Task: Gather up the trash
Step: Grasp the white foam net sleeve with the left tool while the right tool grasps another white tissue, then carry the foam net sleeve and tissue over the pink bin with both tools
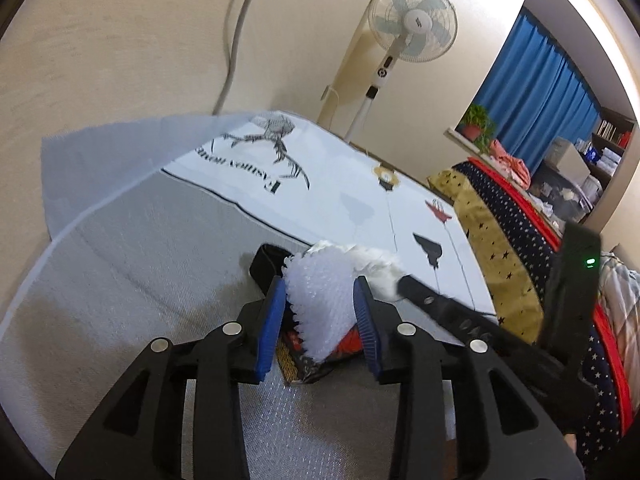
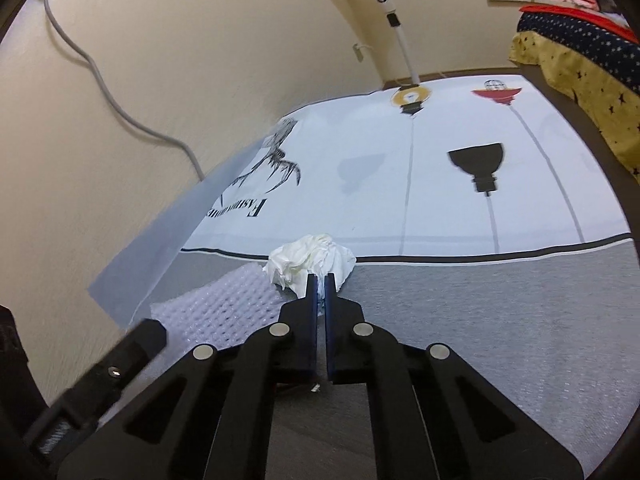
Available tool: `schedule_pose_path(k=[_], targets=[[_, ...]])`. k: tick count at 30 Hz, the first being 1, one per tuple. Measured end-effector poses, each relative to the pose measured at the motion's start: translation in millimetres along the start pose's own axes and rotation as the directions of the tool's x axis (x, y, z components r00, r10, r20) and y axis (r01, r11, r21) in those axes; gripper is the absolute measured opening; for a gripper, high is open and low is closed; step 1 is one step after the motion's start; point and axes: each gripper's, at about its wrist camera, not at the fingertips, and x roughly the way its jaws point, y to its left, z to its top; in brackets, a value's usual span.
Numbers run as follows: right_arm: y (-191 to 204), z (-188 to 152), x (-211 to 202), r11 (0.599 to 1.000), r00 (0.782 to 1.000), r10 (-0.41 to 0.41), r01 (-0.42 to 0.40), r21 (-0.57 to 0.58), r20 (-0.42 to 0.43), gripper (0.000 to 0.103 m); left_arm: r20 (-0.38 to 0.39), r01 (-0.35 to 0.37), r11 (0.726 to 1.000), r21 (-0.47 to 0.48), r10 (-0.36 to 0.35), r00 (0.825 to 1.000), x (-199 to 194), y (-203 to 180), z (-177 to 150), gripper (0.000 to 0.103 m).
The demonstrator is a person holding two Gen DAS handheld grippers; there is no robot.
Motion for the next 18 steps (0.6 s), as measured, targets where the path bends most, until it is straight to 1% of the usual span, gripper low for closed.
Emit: schedule_pose_path(k=[3,5,6,7,8,15,18], targets=[[-5,0,-8,1.0,1.0,-0.018,0.018,0.004,0.008,0.003,-0.032,-0.007,1.0,0.016,0.007,0.999,6,-3,-3,0.032],[-9,-1,-14,0.999,0.999,-0.035,0.035,0.005,0.016,0.003,-0.049,-0.014,1.0,0.024,0.015,0.999,9,-3,-6,0.018],[-12,-1,-19,0.999,0.999,-0.046,0.046,0.011,0.021,0.003,-0.051,-0.02,0.999,0.027,0.021,0.998,9,-3,-7,0.015],[-14,-1,-23,0.998,0.998,-0.052,0.052,0.019,0.025,0.003,-0.048,-0.029,0.999,0.031,0.03,0.998,8,-3,-7,0.008],[-18,0,-29,0.998,0.998,-0.062,0.061,0.028,0.029,0.003,-0.046,-0.029,0.999,0.034,0.03,0.998,7,-3,-6,0.005],[-26,-2,-63,0.992,0.991,-0.124,0.123,0.024,0.052,0.003,-0.021,-0.017,0.997,0.07,0.019,1.0,-7,-10,-5,0.002],[-25,-3,-80,0.989,0.987,-0.145,0.145,0.01,0.069,0.003,-0.009,-0.019,0.994,0.103,0.02,1.0,-15,-16,-6,0.002]])
